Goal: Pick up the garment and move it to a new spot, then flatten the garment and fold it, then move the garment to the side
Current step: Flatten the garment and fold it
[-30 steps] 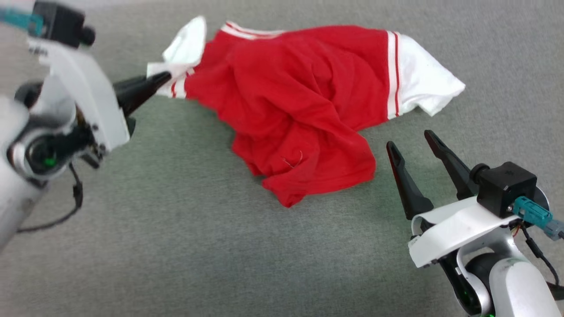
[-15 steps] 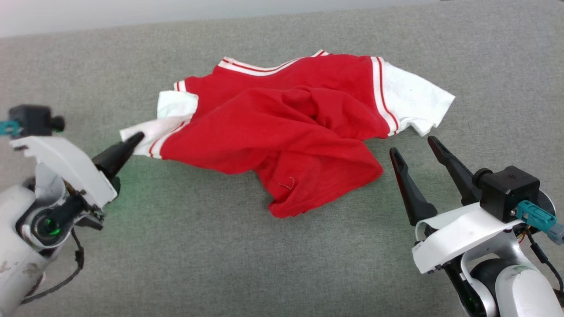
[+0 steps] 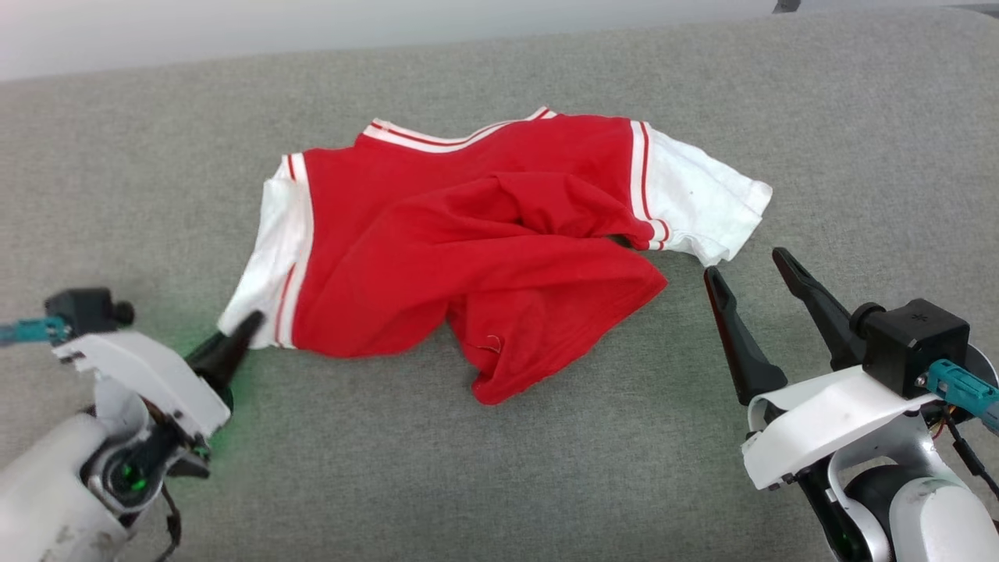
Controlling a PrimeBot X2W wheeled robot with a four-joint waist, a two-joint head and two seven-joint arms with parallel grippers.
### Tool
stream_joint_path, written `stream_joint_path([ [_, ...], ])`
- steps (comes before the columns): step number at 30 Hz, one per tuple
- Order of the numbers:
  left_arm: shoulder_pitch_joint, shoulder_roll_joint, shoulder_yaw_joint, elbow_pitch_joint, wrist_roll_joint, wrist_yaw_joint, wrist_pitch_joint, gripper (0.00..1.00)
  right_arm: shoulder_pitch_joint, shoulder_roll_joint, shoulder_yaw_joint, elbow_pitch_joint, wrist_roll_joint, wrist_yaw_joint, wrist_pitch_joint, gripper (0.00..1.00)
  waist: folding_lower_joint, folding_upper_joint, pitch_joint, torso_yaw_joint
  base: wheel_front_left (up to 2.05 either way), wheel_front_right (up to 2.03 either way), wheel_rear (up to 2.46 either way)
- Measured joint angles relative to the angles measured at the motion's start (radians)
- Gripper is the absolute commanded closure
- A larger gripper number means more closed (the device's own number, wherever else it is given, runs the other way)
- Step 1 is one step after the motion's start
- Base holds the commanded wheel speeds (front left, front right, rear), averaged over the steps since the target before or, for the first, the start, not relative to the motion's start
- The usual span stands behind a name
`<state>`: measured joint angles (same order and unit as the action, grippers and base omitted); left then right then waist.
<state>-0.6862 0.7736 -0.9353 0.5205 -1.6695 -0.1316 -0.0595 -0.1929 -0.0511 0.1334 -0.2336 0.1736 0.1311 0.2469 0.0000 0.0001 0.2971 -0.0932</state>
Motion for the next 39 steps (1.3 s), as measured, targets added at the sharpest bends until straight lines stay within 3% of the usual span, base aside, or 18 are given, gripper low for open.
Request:
stream_joint_path([
  [6, 0.002, 0.010, -0.031, 0.008, 0.081, 0.000, -0.028, 0.00, 0.002, 0.000, -0.008, -0.007, -0.002, 0.000, 0.009, 0.00, -0.0001, 0.0000, -0.014, 0.014, 0.00, 0.00, 0.00],
  [13, -0.070, 0.130, -0.030, -0.058, 0.168, 0.011, -0.016, 0.00, 0.004, 0.000, -0.011, -0.013, 0.001, 0.000, 0.007, 0.00, 0.0000, 0.0000, -0.013, 0.017, 0.00, 0.00, 0.00],
  [19, -0.217, 0.207, -0.082, -0.143, 0.302, 0.047, 0.152, 0.00, 0.011, 0.000, -0.006, -0.011, 0.008, 0.000, -0.011, 0.00, 0.0000, 0.0000, 0.004, 0.004, 0.00, 0.00, 0.00],
  [27, -0.431, 0.156, -0.159, -0.116, 0.380, 0.060, 0.482, 0.00, -0.002, 0.000, -0.002, -0.005, 0.011, 0.000, -0.036, 0.00, 0.0000, 0.0000, 0.041, -0.028, 0.00, 0.00, 0.00],
  [31, -0.499, 0.116, -0.191, -0.078, 0.414, 0.052, 0.579, 0.00, -0.003, 0.000, -0.002, -0.002, 0.015, 0.000, -0.046, 0.00, 0.0000, 0.0000, 0.058, -0.044, 0.00, 0.00, 0.00],
  [37, -0.525, 0.081, -0.231, -0.025, 0.444, 0.037, 0.638, 0.00, -0.007, 0.000, 0.002, 0.002, 0.017, 0.000, -0.059, 0.00, 0.0000, 0.0000, 0.077, -0.062, 0.00, 0.00, 0.00],
  [38, -0.526, 0.081, -0.236, -0.013, 0.451, 0.035, 0.642, 0.03, -0.007, 0.000, 0.004, 0.004, 0.018, 0.000, -0.061, 0.00, 0.0000, 0.0000, 0.080, -0.064, 0.00, 0.00, 0.00],
  [39, -0.526, 0.081, -0.243, -0.004, 0.461, 0.034, 0.641, 0.25, -0.008, 0.000, 0.006, 0.004, 0.019, 0.000, -0.062, 0.00, 0.0000, 0.0000, 0.082, -0.065, 0.00, 0.00, 0.00],
])
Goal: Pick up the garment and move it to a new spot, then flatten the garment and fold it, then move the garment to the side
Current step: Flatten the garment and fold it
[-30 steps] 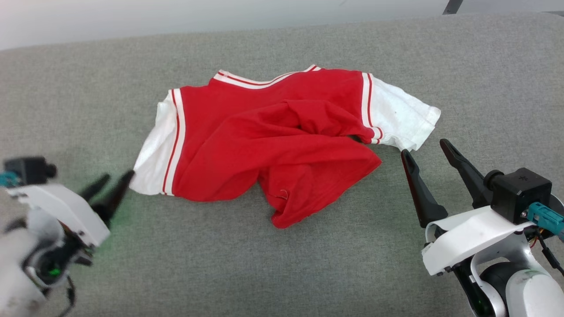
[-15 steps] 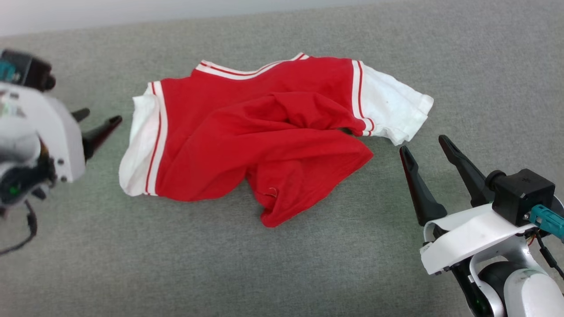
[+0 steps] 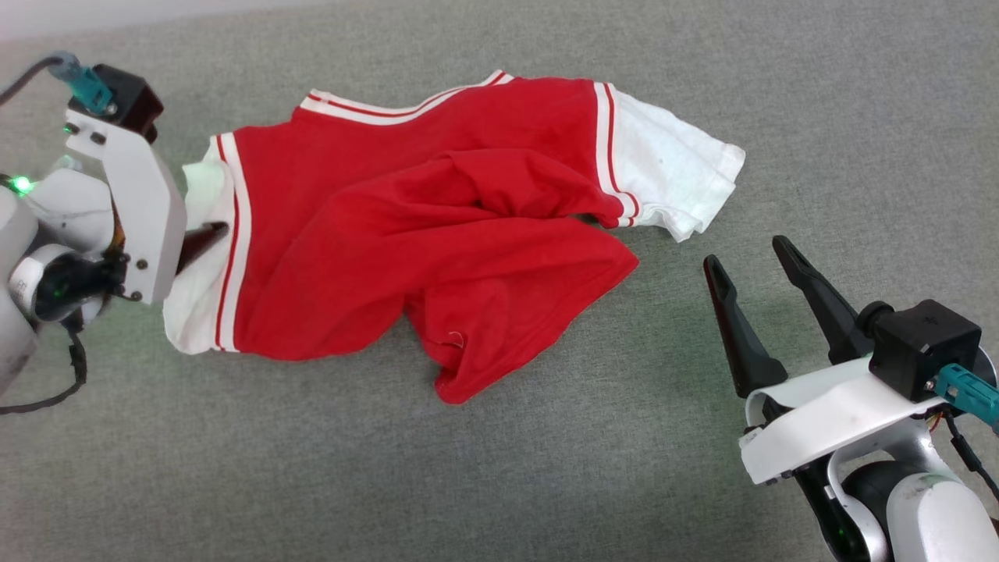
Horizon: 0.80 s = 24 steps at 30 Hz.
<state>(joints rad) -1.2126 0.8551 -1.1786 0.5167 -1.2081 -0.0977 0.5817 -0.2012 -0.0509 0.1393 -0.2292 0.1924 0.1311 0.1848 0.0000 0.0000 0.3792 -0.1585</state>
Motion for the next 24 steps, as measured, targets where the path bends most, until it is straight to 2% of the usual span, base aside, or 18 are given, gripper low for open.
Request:
stream_joint_path([
  [1, 0.000, 0.000, -0.004, 0.010, 0.007, -0.001, -0.003, 0.51, -0.002, 0.000, 0.002, 0.000, 0.000, 0.000, 0.000, 0.00, 0.0000, 0.0000, 0.002, -0.001, 0.00, 0.00, 0.00],
  [2, 0.000, -0.003, -0.003, 0.018, 0.006, -0.006, -0.008, 0.68, -0.004, 0.000, 0.002, 0.001, 0.000, 0.000, 0.000, 0.00, 0.0000, 0.0000, 0.005, -0.002, 0.00, 0.00, 0.00],
  [3, -0.001, -0.006, -0.005, 0.029, 0.005, -0.008, -0.010, 1.00, -0.006, 0.000, 0.003, 0.002, 0.000, 0.000, -0.001, 0.00, 0.0000, 0.0000, 0.007, -0.003, 0.00, 0.00, 0.00],
  [5, 0.000, -0.010, -0.013, 0.047, 0.014, -0.014, -0.012, 1.00, -0.012, 0.000, 0.004, 0.003, 0.000, 0.000, -0.001, 0.00, 0.0000, 0.0000, 0.010, -0.003, 0.00, 0.00, 0.00],
  [12, 0.005, -0.034, 0.030, 0.107, -0.058, -0.024, -0.054, 1.00, -0.014, 0.000, 0.003, 0.005, -0.008, 0.000, 0.009, 0.00, 0.0000, 0.0000, 0.008, 0.007, 0.00, 0.00, 0.00],
  [17, 0.040, -0.015, 0.110, 0.177, -0.180, -0.024, -0.082, 1.00, -0.014, 0.000, 0.002, 0.002, -0.009, 0.000, 0.015, 0.00, 0.0000, 0.0000, -0.001, 0.012, 0.00, 0.00, 0.00],
  [20, 0.084, -0.010, 0.163, 0.222, -0.277, -0.024, -0.091, 0.88, -0.014, 0.000, 0.003, 0.002, -0.010, 0.000, 0.019, 0.00, 0.0000, 0.0000, -0.006, 0.014, 0.00, 0.00, 0.00],
  [21, 0.094, -0.009, 0.174, 0.235, -0.293, -0.024, -0.100, 0.71, -0.014, 0.000, 0.003, 0.001, -0.010, 0.000, 0.019, 0.00, 0.0000, 0.0000, -0.007, 0.014, 0.00, 0.00, 0.00],
  [23, 0.114, -0.006, 0.181, 0.262, -0.302, -0.026, -0.118, 0.00, -0.014, 0.000, 0.002, 0.000, -0.010, 0.000, 0.022, 0.00, 0.0000, 0.0000, -0.009, 0.014, 0.00, 0.00, 0.00],
  [24, 0.125, -0.006, 0.181, 0.275, -0.305, -0.026, -0.126, 0.00, -0.014, 0.000, 0.000, -0.001, -0.011, 0.000, 0.023, 0.00, 0.0000, 0.0000, -0.011, 0.014, 0.00, 0.00, 0.00],
])
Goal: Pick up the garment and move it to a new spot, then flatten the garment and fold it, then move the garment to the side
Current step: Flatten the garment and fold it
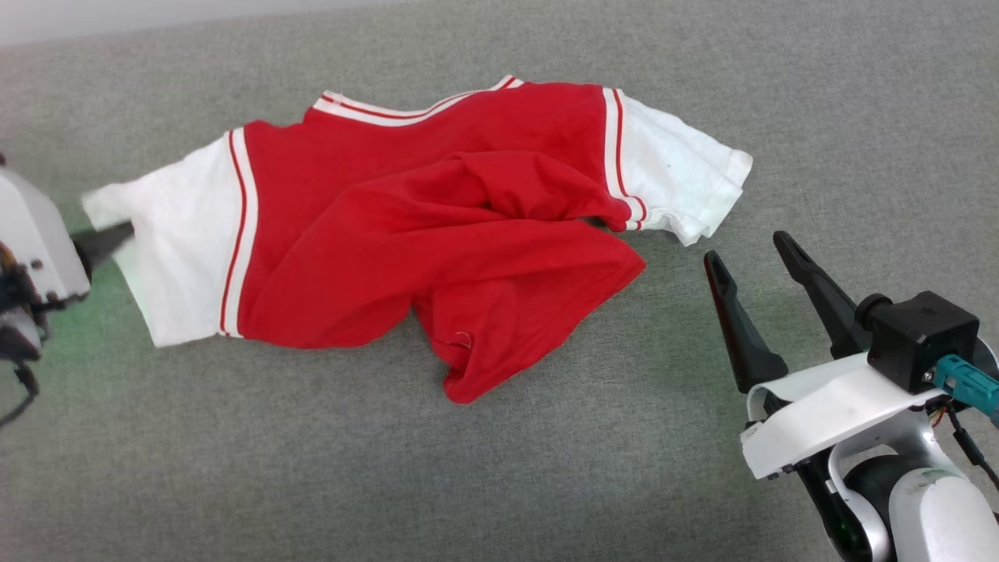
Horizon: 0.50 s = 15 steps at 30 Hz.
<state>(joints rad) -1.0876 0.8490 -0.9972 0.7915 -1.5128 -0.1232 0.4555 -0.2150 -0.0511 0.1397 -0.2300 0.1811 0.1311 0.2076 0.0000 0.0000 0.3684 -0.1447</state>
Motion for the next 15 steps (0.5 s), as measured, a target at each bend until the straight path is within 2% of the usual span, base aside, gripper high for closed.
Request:
stream_joint_path([
  [8, 0.040, -0.014, 0.012, 0.014, 0.014, -0.005, -0.134, 0.00, 0.000, 0.000, -0.013, -0.008, -0.010, 0.000, 0.031, 0.00, 0.0000, 0.0000, -0.019, 0.011, 0.00, 0.00, 0.00],
  [15, 0.122, 0.025, 0.026, -0.220, 0.067, -0.006, -0.383, 0.00, -0.070, 0.000, -0.003, 0.012, -0.057, 0.000, 0.129, 0.00, 0.0000, 0.0000, -0.037, 0.041, 0.00, 0.00, 0.00],
])
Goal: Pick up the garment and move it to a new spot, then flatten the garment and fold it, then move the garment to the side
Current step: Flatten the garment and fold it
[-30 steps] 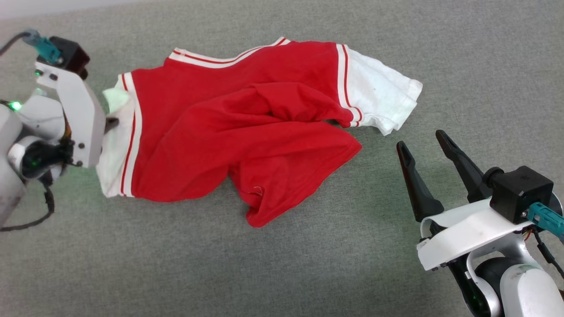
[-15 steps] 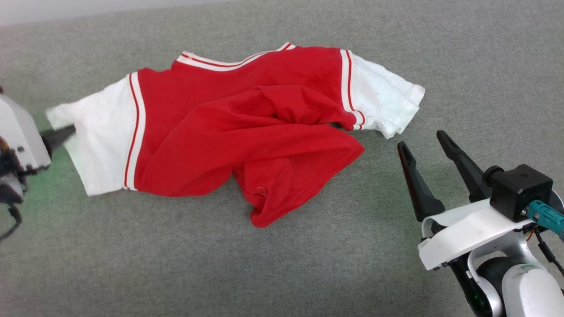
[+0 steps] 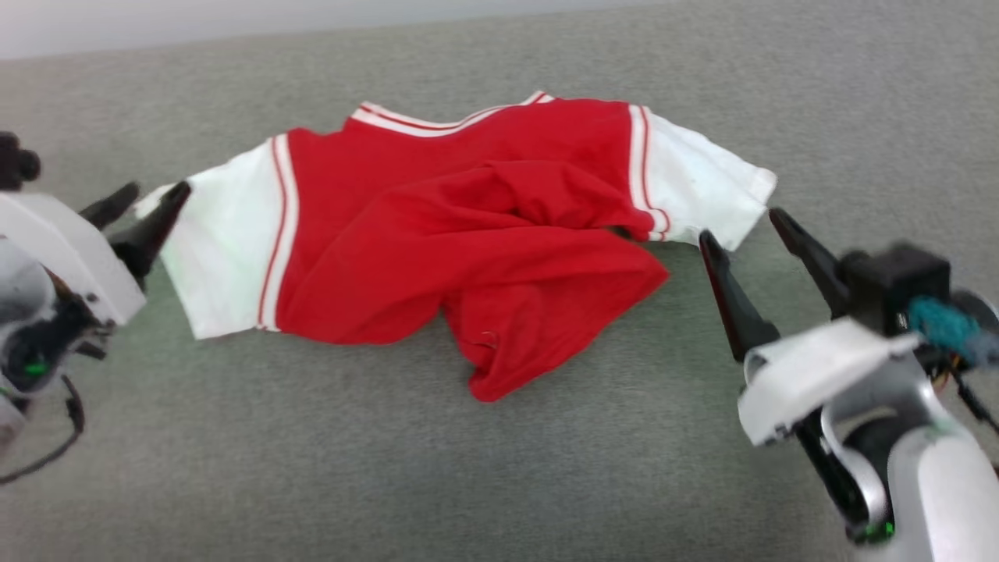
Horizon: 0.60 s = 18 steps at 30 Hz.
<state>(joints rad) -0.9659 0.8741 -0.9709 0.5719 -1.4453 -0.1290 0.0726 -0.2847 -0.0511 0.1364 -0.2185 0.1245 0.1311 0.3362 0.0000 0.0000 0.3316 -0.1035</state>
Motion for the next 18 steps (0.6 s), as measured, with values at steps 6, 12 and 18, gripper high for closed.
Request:
stream_joint_path([
  [6, 0.086, 0.028, 0.000, -0.180, 0.101, 0.015, -0.228, 0.00, -0.159, -0.097, 0.021, 0.086, 0.036, 0.000, 0.194, 0.00, 0.0000, 0.0000, 0.002, 0.056, 0.00, 0.00, 0.00],
  [12, 0.169, 0.036, 0.046, -0.335, 0.205, 0.074, -0.330, 0.00, -0.328, -0.213, 0.026, 0.201, 0.160, 0.000, 0.424, 0.00, 0.0000, 0.0000, 0.023, 0.124, 0.00, 0.00, 0.00],
  [18, 0.259, -0.004, 0.205, -0.416, 0.339, 0.101, -0.337, 0.00, -0.484, -0.323, 0.011, 0.357, 0.219, 0.000, 0.603, 0.00, 0.0000, 0.0000, 0.061, 0.195, 0.00, 0.00, 0.00],
])
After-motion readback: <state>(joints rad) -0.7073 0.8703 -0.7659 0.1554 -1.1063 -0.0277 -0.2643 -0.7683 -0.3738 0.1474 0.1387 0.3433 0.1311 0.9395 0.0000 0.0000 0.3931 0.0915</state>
